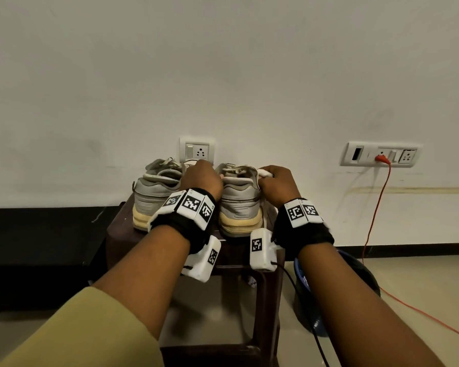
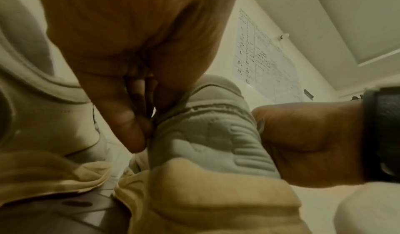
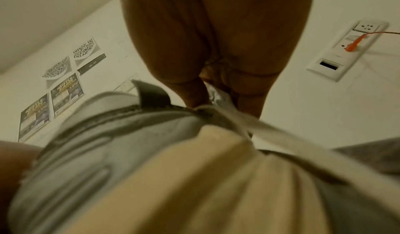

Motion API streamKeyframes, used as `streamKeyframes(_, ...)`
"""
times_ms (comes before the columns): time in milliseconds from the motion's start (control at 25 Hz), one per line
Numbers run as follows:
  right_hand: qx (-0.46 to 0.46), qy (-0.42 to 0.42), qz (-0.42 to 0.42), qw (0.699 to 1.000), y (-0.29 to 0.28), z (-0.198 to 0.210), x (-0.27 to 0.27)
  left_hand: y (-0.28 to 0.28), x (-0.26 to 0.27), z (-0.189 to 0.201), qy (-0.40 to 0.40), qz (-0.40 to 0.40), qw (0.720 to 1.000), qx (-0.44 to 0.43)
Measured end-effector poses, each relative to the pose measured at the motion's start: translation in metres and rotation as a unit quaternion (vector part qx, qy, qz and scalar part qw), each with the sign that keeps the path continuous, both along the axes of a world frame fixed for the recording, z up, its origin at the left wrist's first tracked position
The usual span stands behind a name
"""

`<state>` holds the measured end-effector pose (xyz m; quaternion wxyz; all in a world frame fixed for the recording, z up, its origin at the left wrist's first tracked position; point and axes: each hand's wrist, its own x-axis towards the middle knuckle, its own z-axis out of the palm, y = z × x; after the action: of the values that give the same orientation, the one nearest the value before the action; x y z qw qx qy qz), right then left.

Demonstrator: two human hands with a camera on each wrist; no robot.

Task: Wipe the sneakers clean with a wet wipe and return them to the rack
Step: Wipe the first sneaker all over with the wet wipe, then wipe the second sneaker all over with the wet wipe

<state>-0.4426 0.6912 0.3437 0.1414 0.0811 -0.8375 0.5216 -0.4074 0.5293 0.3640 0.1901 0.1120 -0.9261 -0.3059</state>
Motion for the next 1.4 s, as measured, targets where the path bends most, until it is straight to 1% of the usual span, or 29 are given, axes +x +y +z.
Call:
streamKeyframes(80,0.014,0.004,0.004,1.000,0.000,-0.002,0.000,-0.003,0.003,-0.007,-0.013,-0.007,1.000,-0.001)
streamKeyframes(160,0.017,0.017,-0.003,1.000,0.003,-0.004,0.004,-0.005,0.009,-0.008,-0.010,-0.023,1.000,0.014)
streamKeyframes(280,0.008,0.043,-0.040,0.998,0.006,-0.002,0.024,-0.004,0.032,0.000,0.020,-0.059,0.998,0.033)
streamKeyframes(400,0.003,0.090,-0.080,0.993,0.010,0.002,0.049,-0.001,0.066,0.002,0.058,-0.067,0.995,0.033)
streamKeyframes(480,0.000,0.126,-0.100,0.987,0.013,0.006,0.070,-0.007,0.090,0.001,0.084,-0.045,0.995,0.028)
streamKeyframes(520,-0.025,0.140,-0.103,0.984,0.012,0.007,0.081,-0.016,0.101,0.001,0.099,-0.019,0.995,0.025)
streamKeyframes(600,-0.102,0.138,-0.102,0.980,0.006,0.008,0.103,-0.037,0.116,0.001,0.126,0.036,0.991,0.018)
streamKeyframes(680,-0.141,0.143,-0.065,0.977,-0.007,0.003,0.117,-0.056,0.124,-0.002,0.141,0.071,0.987,-0.002)
streamKeyframes(760,-0.124,0.145,-0.025,0.981,-0.024,-0.002,0.126,-0.068,0.125,-0.007,0.138,0.082,0.986,-0.055)
streamKeyframes(800,-0.105,0.142,-0.016,0.984,-0.031,-0.004,0.128,-0.072,0.124,-0.008,0.139,0.087,0.984,-0.066)
streamKeyframes(840,-0.093,0.141,-0.010,0.986,-0.037,-0.004,0.128,-0.077,0.122,-0.008,0.137,0.100,0.984,-0.047)
streamKeyframes(880,-0.091,0.140,-0.003,0.986,-0.041,-0.004,0.127,-0.084,0.117,-0.007,0.121,0.120,0.985,-0.002)
streamKeyframes(960,-0.094,0.141,0.009,0.985,-0.046,-0.006,0.124,-0.100,0.100,-0.002,0.051,0.151,0.981,0.107)
streamKeyframes(1040,-0.091,0.137,0.015,0.986,-0.048,-0.009,0.119,-0.113,0.082,0.002,-0.021,0.151,0.970,0.189)
streamKeyframes(1160,-0.083,0.129,0.017,0.988,-0.047,-0.015,0.112,-0.123,0.065,0.010,-0.059,0.125,0.944,0.300)
streamKeyframes(1200,-0.079,0.130,0.015,0.988,-0.047,-0.016,0.110,-0.123,0.064,0.014,-0.077,0.111,0.934,0.329)
streamKeyframes(1280,-0.076,0.131,0.008,0.988,-0.048,-0.017,0.108,-0.119,0.068,0.023,-0.145,0.068,0.913,0.374)
streamKeyframes(1360,-0.083,0.130,0.012,0.988,-0.049,-0.017,0.107,-0.116,0.069,0.025,-0.203,0.032,0.904,0.376)
streamKeyframes(1400,-0.087,0.130,0.016,0.988,-0.050,-0.017,0.106,-0.113,0.070,0.027,-0.217,0.023,0.904,0.369)
